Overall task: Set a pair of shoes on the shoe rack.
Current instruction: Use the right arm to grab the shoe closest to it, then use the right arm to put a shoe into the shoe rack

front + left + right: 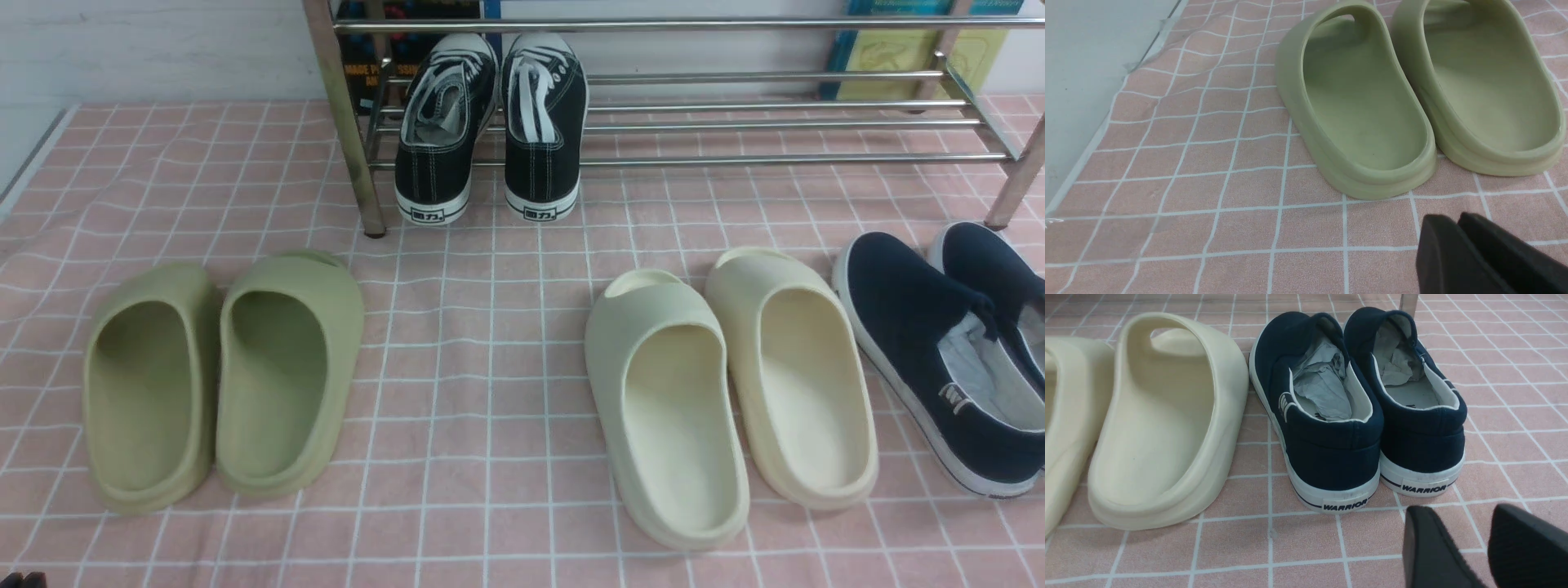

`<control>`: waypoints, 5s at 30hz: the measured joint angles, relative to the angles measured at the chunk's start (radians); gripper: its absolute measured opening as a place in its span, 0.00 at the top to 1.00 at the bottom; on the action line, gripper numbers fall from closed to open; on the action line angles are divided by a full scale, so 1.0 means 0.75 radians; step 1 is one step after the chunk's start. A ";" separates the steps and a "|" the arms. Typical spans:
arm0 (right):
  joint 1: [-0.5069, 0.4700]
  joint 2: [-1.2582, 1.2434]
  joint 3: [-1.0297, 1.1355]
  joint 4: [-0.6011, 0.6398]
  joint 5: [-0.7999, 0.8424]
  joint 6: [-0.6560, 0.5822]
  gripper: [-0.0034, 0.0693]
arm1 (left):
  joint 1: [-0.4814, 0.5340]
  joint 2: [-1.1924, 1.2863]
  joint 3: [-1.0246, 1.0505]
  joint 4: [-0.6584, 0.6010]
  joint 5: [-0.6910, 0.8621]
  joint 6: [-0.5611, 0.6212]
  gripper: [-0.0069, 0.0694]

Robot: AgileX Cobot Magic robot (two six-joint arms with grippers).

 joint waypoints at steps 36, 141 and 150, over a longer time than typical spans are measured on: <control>0.000 0.000 0.000 0.023 -0.012 0.004 0.62 | 0.000 0.000 -0.001 0.000 0.001 0.000 0.82; 0.301 2.864 -2.713 0.130 1.008 -0.320 0.92 | 0.000 0.000 -0.001 0.006 0.004 0.000 0.80; 0.301 3.081 -3.069 0.151 1.006 -0.274 0.92 | 0.000 0.000 -0.001 0.006 0.004 0.000 0.80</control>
